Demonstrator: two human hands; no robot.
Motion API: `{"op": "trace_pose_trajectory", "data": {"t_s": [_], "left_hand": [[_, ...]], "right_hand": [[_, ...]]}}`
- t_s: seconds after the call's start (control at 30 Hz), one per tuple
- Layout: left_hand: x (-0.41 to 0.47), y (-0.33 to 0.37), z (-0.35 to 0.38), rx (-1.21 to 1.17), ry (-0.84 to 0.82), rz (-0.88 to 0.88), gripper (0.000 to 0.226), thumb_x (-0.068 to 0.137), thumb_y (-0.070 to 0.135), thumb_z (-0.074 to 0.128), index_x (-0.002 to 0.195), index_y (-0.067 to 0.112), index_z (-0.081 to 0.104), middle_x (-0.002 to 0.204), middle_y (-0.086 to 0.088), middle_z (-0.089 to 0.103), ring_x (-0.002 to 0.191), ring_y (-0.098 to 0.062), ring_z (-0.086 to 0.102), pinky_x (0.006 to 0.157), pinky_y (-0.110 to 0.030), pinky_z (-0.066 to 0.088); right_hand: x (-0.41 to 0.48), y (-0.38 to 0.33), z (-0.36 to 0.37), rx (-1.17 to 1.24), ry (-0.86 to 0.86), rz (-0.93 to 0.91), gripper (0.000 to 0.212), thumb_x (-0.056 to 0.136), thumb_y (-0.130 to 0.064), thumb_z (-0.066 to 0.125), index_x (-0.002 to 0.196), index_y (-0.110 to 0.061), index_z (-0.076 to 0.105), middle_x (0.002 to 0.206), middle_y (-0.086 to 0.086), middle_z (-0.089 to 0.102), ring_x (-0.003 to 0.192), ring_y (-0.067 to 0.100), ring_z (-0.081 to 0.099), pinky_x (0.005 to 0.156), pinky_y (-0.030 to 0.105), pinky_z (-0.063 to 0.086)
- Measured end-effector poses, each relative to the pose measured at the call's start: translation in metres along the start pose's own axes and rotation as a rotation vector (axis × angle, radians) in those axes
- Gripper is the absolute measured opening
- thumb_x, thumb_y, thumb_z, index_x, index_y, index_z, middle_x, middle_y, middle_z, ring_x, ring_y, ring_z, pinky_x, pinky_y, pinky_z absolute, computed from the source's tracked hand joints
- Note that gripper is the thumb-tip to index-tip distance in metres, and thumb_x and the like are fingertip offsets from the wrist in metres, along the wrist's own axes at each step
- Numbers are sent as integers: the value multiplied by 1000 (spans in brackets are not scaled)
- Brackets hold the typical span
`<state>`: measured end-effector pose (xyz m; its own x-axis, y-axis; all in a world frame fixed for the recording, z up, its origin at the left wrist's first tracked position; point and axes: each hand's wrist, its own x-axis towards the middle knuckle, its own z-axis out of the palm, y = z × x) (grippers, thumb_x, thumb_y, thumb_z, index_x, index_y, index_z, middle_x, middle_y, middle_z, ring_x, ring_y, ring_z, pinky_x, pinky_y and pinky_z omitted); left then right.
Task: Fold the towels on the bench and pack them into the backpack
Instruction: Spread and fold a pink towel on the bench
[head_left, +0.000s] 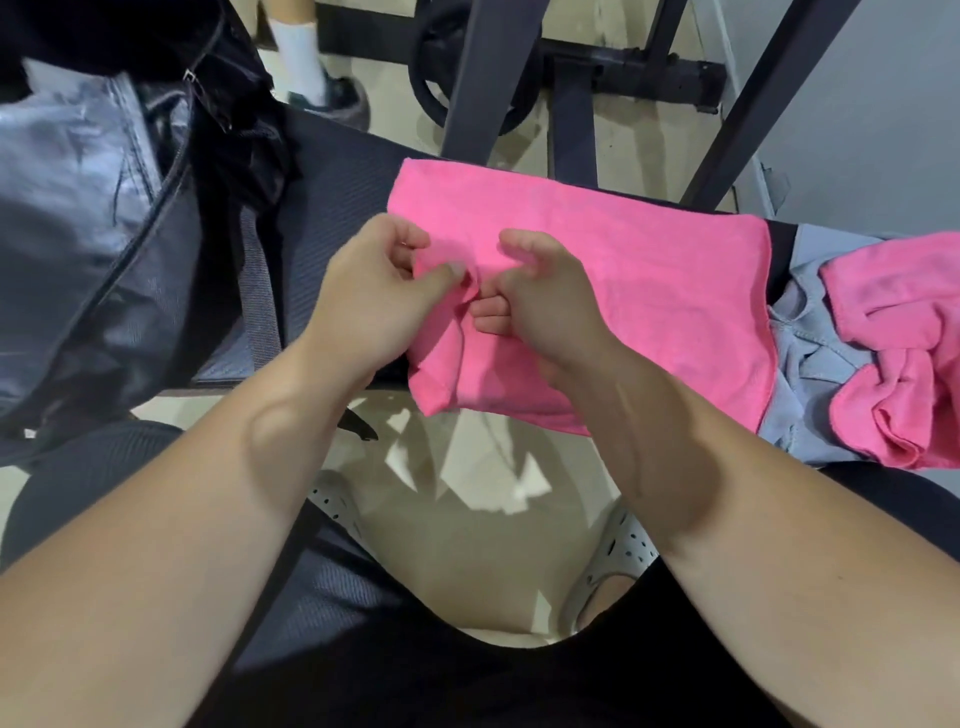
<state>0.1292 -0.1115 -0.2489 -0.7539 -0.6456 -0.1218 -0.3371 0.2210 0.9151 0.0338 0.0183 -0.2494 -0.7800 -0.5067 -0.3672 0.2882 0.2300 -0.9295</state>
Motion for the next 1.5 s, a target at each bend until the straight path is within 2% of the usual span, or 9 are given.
{"op": "trace_pose_trajectory", "data": {"t_s": [0.2,0.33,0.4,0.57,0.77,0.97,1.07,1.23,1.5], "left_hand": [[-5,-4,4,-135,-176,120,34,68,1,47,92,25,48,87,-6,62,78,-22,60,73,-47,48],[-8,-8,5,-48,-46,131,28,71,0,59,89,20,49,91,-2,68,82,-21,67,78,-44,55],[-8,-10,3,190,42,156,33,71,15,78,93,18,54,87,3,65,77,-15,60,74,-37,52],[-10,-12,4,509,-59,242,27,74,31,79,93,17,65,84,5,62,83,-20,57,76,-38,46],[-7,-1,4,236,-11,144,11,70,8,62,74,13,53,69,8,59,61,-13,49,62,-31,39],[1,4,9,236,-150,73,34,80,23,77,108,26,57,77,6,63,74,-17,58,67,-33,43],[0,9,15,345,-62,153,10,92,28,64,93,19,69,74,6,61,80,-21,58,69,-34,41],[1,18,10,247,57,219,30,96,30,51,88,13,75,81,-1,70,81,-17,59,77,-38,47],[-5,54,-11,305,347,369,27,98,33,55,88,8,53,73,2,52,71,-19,45,67,-38,36]], "right_hand": [[2,-3,2,-390,40,-197,57,77,-49,78,128,-32,57,76,-9,61,74,19,66,76,43,60],[14,-2,-2,-521,125,-257,18,81,-37,70,82,-19,66,66,8,61,69,28,69,70,51,58],[18,-1,-6,-428,171,-194,29,91,-28,64,71,-8,59,68,20,63,62,32,68,63,51,60],[20,-11,-17,-8,171,5,24,102,-24,57,80,-15,54,55,1,52,46,12,54,54,32,54],[26,-23,-24,46,179,-5,24,100,-36,60,92,-14,55,64,5,56,48,14,54,47,28,50],[24,-35,-22,183,53,27,19,101,-33,60,93,-16,66,72,5,58,58,13,53,55,26,53],[22,-34,-23,227,-26,21,9,99,-21,65,98,-12,66,66,3,58,52,8,48,55,22,52],[18,-35,-30,249,-13,25,6,99,-11,61,95,-14,64,62,1,65,52,7,58,52,20,52],[31,-53,-32,200,114,72,35,102,-39,55,107,-6,65,62,4,63,50,17,58,68,41,54]]}}
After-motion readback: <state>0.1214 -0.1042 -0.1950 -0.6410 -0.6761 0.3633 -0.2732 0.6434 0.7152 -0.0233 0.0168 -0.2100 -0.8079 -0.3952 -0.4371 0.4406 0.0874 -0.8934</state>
